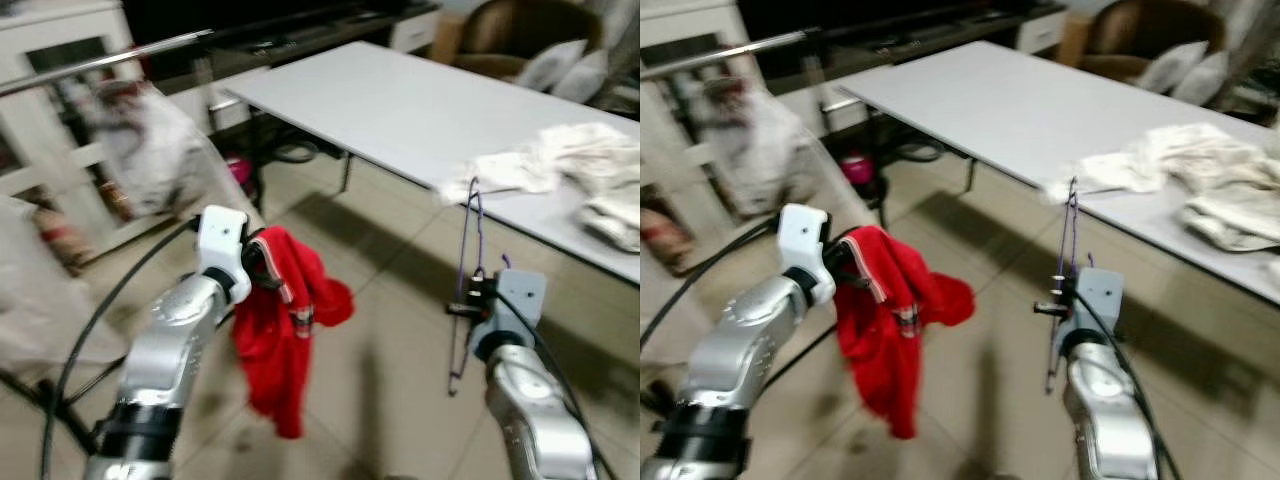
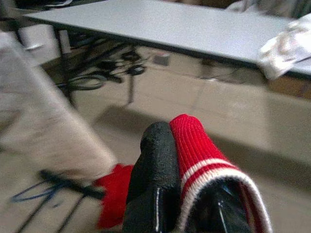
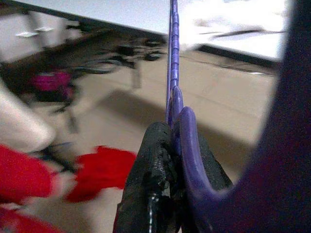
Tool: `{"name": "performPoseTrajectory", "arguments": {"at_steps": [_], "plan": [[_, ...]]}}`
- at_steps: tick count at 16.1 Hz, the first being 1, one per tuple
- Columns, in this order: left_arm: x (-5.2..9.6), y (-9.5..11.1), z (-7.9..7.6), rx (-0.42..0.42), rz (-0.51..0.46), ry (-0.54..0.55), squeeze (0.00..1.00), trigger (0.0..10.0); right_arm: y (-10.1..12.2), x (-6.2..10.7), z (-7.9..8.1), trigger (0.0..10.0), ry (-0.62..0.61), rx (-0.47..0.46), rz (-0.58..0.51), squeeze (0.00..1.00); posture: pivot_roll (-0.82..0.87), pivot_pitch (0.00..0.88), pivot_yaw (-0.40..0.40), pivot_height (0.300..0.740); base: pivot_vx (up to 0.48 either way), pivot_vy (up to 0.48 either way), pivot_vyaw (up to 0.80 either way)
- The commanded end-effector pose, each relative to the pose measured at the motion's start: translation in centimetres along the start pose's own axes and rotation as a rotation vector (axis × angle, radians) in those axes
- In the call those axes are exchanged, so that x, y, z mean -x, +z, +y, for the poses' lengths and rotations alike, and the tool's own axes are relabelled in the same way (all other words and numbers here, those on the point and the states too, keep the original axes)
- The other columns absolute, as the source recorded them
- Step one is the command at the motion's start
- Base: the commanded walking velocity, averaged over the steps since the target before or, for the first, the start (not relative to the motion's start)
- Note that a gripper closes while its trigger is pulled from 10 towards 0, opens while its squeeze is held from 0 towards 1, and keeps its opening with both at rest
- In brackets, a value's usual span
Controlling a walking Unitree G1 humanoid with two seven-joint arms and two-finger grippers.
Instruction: Hang hanger
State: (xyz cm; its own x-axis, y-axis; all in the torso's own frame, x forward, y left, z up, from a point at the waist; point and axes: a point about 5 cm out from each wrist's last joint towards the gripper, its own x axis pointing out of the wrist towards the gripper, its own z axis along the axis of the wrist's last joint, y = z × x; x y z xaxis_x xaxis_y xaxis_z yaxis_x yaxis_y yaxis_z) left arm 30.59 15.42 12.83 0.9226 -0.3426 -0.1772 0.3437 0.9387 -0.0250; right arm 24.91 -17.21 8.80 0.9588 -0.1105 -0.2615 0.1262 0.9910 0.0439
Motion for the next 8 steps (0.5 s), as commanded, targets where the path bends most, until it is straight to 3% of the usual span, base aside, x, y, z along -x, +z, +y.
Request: {"name": "performPoseTrajectory", "arguments": {"at_steps": [1, 5, 6, 8], "plan": [[-0.3, 1.1, -0.4, -0.007, -0.046, -0.013, 0.0, 10.0, 0.5, 0.0, -0.5, 10.0, -0.013, -0.005, -0.013, 0.0, -0.18, 0.0, 0.024, 0.74, 0.0, 0.334, -0.7], [-0.3, 1.0, -0.4, -0.01, -0.044, -0.018, 0.0, 10.0, 0.8, -0.5, -0.8, 10.0, -0.015, -0.011, -0.012, 0.0, -0.18, 0.0, 0.025, 0.74, 0.0, 0.351, -0.8], [-0.3, 1.2, -0.6, -0.046, -0.048, -0.026, 0.0, 10.0, 1.1, -0.6, -1.0, 10.0, -0.014, -0.008, -0.015, 0.0, -0.18, 0.0, 0.025, 0.74, 0.0, 0.0, -0.8], [-0.3, 1.2, -0.8, -0.072, -0.043, -0.029, 0.0, 10.0, 1.5, -0.7, -1.4, 10.0, -0.011, 0.01, -0.024, 0.0, -0.18, 0.0, 0.026, 0.74, 0.0, -0.48, -0.21]]}}
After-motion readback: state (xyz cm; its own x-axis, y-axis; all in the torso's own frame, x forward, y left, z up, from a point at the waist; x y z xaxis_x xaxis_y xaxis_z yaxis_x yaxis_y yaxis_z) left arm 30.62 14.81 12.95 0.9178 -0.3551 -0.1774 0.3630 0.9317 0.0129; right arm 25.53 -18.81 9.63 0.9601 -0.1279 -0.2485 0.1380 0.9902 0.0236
